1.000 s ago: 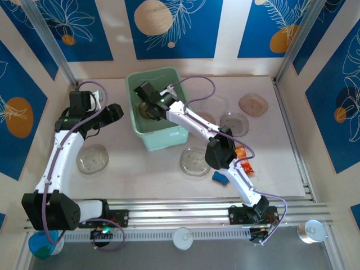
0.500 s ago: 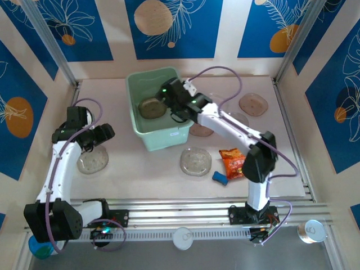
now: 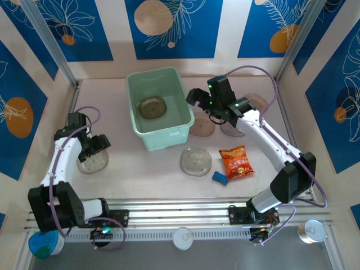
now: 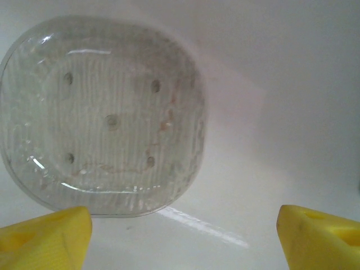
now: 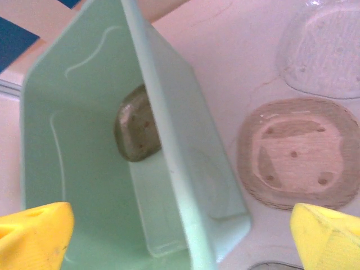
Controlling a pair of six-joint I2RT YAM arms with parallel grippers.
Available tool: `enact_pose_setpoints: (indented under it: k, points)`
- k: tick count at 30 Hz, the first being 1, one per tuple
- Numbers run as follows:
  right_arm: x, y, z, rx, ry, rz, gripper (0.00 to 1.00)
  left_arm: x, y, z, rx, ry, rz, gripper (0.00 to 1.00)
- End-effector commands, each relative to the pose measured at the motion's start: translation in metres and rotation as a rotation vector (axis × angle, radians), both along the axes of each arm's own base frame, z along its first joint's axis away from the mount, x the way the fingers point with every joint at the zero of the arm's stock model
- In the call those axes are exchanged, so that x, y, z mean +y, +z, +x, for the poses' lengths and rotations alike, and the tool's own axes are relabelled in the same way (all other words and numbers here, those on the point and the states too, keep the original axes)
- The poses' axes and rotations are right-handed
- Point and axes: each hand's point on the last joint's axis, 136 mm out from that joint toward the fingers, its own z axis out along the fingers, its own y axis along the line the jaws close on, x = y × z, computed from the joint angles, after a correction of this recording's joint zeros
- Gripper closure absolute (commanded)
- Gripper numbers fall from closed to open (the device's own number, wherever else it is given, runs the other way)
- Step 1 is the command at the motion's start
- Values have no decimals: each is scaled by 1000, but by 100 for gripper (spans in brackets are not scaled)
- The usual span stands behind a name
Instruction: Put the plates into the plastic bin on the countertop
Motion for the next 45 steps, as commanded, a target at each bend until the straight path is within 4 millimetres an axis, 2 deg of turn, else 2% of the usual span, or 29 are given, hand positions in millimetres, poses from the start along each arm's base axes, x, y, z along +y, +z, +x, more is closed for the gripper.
enact_pose_setpoints:
  k: [1, 4, 10, 14, 18, 24, 31, 45]
  points:
    - [-4, -13, -8, 31, 75, 24, 2, 10, -14, -17, 78, 25, 1, 15]
    - [-8, -28, -6, 86, 74, 65, 3, 16, -19, -20, 93, 56, -4, 16]
    - [-4, -32, 0, 90, 110, 69, 3, 27, -37, -22, 138, 71, -1, 16]
    - [-6, -36, -1, 97, 112, 66, 2, 23, -50, -6, 116, 38, -47, 17]
    - [-10, -40, -2, 104, 99, 63, 2, 21, -52, 12, 73, 17, -72, 17]
    - [-14, -51, 0, 134, 69, 67, 2, 8, -66, 30, 64, -51, -164, 18]
    - [-23, -59, 6, 134, 29, 31, 1, -4, -85, 34, 74, -103, -232, 18]
    - [-17, -72, 16, 172, 35, 22, 2, -45, -103, 47, 75, -189, -323, 17]
